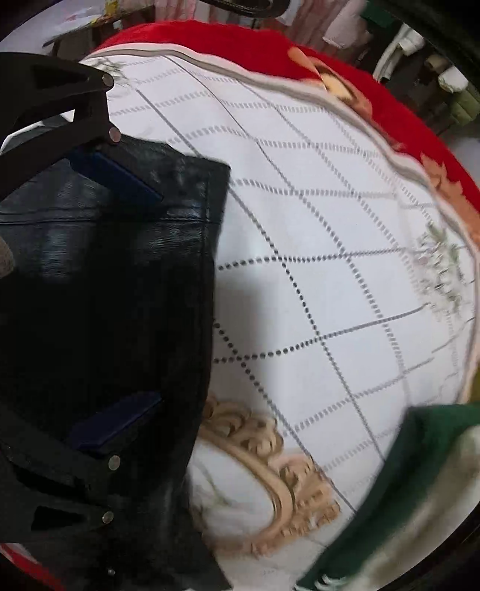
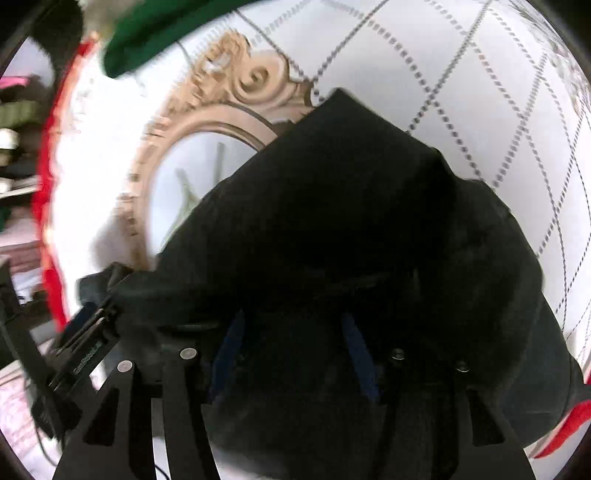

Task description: Fold large clothes

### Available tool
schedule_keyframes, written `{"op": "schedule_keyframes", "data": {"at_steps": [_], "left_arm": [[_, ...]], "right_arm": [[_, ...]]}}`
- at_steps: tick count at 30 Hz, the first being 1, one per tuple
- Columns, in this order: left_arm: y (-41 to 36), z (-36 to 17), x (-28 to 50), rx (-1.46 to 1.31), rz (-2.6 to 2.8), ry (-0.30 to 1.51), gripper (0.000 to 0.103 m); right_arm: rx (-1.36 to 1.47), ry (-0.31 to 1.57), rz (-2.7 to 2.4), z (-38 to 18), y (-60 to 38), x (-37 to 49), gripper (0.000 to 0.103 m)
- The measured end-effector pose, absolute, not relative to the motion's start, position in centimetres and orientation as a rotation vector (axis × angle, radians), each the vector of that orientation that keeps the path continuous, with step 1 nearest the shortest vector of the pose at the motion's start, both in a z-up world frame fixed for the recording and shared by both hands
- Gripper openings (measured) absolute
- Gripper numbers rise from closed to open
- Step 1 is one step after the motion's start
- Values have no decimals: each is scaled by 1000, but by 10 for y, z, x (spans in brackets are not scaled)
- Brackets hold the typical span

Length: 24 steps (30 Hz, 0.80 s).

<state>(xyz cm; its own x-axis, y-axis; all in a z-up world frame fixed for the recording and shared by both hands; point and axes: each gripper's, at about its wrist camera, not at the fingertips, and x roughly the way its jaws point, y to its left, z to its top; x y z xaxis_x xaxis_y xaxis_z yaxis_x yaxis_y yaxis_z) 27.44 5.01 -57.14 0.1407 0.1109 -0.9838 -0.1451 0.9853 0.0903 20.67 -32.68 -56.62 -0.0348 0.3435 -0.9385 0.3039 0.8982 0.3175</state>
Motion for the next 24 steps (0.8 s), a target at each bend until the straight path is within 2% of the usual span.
{"op": "schedule_keyframes", "data": {"at_steps": [4,7,10,13,17,21,24], "left_arm": [[28,-536,248,-51,132,1376,103],[0,-539,235,-46,81,1403,103],[-30,-563,234,-15,54,1453,103],[-45,-581,233,44,63,1452,103],[-47,-584,233,60,64,1440,103],[-50,-584,231,76,55,1428,103],[-51,-587,232,74,52,1427,103]], "right_arm": [[782,1480,28,-528,-377,145,60],[949,1390,-70,-518,-417,78,60],[1050,1340,-189,-524,-439,20,60],[1157,1312,-234,-558,-456,-10,60],[1291,1166,-123,-605,-469,2,60],[1326,1055,-30,-620,-459,30,67],[1351,1015,4,-626,-450,49,67]]}}
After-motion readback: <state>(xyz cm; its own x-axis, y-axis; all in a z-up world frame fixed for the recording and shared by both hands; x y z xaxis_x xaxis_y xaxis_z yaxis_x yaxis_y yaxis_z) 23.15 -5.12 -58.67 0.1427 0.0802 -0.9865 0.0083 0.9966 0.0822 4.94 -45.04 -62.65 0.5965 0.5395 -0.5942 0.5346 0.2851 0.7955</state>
